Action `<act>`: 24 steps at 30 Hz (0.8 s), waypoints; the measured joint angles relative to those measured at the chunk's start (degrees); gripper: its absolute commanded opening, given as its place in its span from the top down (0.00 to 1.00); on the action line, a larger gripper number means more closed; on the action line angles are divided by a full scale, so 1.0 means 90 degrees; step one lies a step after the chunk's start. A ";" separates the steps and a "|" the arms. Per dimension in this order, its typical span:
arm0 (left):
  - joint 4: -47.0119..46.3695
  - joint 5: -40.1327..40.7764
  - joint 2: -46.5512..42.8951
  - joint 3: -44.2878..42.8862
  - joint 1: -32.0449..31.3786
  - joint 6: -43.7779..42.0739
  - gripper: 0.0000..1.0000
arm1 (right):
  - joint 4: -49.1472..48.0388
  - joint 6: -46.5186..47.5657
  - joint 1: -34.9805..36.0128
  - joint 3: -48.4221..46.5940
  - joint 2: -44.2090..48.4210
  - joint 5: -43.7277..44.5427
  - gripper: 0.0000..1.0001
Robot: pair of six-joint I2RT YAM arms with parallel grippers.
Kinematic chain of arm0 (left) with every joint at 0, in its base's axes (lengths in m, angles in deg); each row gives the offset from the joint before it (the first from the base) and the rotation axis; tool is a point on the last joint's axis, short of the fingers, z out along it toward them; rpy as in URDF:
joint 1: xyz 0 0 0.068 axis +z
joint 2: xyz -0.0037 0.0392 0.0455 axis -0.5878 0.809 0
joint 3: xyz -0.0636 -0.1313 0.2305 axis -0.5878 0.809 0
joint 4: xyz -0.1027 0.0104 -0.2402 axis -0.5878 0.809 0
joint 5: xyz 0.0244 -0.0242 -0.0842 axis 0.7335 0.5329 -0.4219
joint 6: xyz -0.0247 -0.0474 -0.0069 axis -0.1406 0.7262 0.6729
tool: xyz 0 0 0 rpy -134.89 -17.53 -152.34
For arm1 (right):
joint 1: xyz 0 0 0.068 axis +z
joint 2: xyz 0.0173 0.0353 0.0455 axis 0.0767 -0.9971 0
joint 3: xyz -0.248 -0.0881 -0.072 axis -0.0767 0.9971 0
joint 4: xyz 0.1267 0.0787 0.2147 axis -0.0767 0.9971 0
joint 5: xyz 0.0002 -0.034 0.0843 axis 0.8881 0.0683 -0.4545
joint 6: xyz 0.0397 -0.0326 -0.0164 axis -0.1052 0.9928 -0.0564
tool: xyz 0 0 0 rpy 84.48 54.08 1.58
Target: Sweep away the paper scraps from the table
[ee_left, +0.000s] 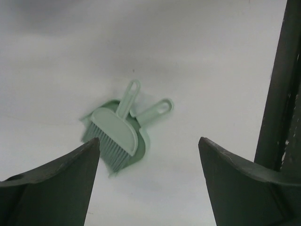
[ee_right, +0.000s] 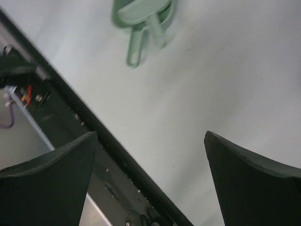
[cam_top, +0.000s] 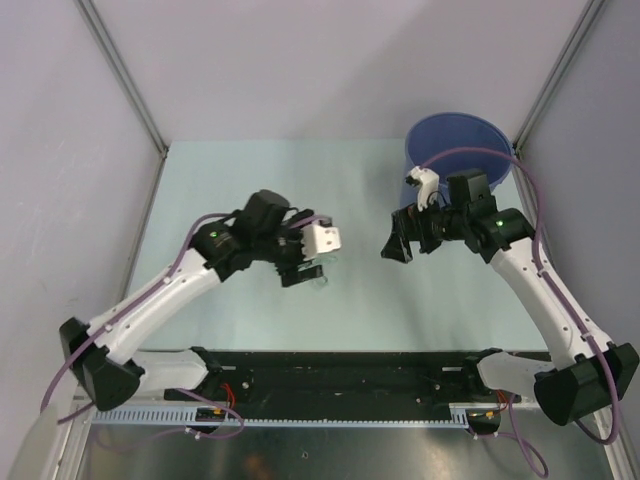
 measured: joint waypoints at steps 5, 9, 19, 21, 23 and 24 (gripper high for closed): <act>0.0197 -0.0886 -0.0573 0.1078 0.1275 -0.0901 0.09 | -0.0321 0.0301 -0.0270 0.0826 -0.0002 -0.1112 0.00; 0.0408 -0.1103 -0.0590 0.1933 0.2378 -0.1503 0.10 | -0.0333 0.0163 -0.0891 0.1503 0.0005 -0.0782 0.00; -0.0682 -0.0423 -0.0583 0.2424 0.4750 -0.0406 0.02 | -0.1115 -0.0602 -0.2227 0.2574 0.0882 0.1115 0.00; -0.1520 -0.0240 -0.0736 0.2817 0.4772 0.0277 0.00 | -0.1523 -0.0811 -0.2565 0.3079 0.1319 0.1302 0.00; -0.2419 -0.0017 -0.1020 0.3424 0.4770 0.0908 0.00 | -0.2018 -0.1010 -0.2815 0.3599 0.1707 0.1469 0.00; -0.2985 0.0170 -0.1224 0.3840 0.4770 0.1224 0.00 | -0.2358 -0.1117 -0.2926 0.3908 0.1911 0.1559 0.00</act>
